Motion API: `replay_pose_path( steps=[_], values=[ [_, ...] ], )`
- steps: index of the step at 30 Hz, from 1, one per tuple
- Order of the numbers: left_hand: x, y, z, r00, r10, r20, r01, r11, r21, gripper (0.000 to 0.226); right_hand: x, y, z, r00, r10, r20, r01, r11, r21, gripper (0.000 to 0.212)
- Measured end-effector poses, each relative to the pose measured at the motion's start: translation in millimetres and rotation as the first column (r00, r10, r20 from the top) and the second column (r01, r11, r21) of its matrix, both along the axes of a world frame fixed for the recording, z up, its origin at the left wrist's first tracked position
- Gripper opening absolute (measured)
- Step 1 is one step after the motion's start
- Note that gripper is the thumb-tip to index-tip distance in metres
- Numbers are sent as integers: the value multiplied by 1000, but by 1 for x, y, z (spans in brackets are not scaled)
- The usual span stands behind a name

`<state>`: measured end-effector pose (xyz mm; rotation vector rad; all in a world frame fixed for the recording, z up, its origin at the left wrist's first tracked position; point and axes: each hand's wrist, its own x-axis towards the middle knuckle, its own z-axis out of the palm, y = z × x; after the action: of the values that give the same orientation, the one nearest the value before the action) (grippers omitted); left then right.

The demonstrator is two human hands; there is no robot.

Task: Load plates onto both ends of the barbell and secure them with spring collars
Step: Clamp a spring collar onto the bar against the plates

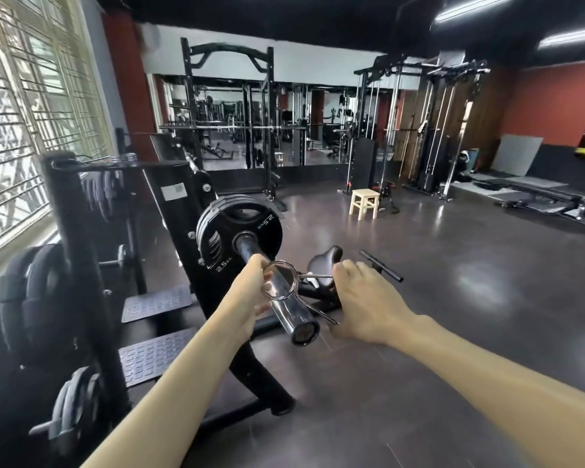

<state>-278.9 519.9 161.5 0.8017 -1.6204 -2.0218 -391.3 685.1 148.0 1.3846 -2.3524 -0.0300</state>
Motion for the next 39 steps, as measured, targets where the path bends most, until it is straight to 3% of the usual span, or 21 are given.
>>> replay_pose_path(
  steps=[4, 8, 12, 16, 19, 22, 26, 30, 33, 39],
  values=[
    [14, 24, -18, 989, -32, 144, 29, 999, 28, 51, -1, 12, -13, 998, 24, -64, -20, 998, 57, 69],
    [20, 42, -26, 958, -20, 287, 11, 999, 33, 87, -11, 26, -17, 989, 118, -85, -118, 993, 3, 55],
    [30, 58, -22, 944, 11, 330, 7, 999, -53, 64, -18, 35, -17, 969, 234, -78, -238, 970, -57, 47],
    [37, 75, -33, 909, -37, 416, 37, 999, 7, 78, -27, 45, -31, 924, 338, -179, -357, 930, -86, 66],
    [28, 87, -44, 941, -3, 340, -27, 996, 81, 74, -36, 47, -44, 897, 364, -252, -398, 912, -97, 68],
    [15, 91, -52, 954, 103, 282, -123, 991, 54, 67, -48, 47, -53, 896, 351, -272, -389, 915, -102, 65],
    [7, 87, -70, 960, 122, 250, -140, 989, 51, 68, -59, 47, -66, 873, 344, -346, -413, 899, -149, 48],
    [3, 76, -77, 951, 261, 167, -266, 964, 8, 64, -60, 36, -72, 838, 345, -423, -453, 871, -189, 37],
    [1, 69, -81, 966, 210, 151, -212, 977, -7, 66, -64, 33, -72, 826, 342, -448, -459, 870, -182, 40],
    [-11, 63, -91, 962, 265, 62, -268, 963, 36, 65, -67, 29, -63, 743, 343, -575, -521, 836, -173, 29]
  ],
)
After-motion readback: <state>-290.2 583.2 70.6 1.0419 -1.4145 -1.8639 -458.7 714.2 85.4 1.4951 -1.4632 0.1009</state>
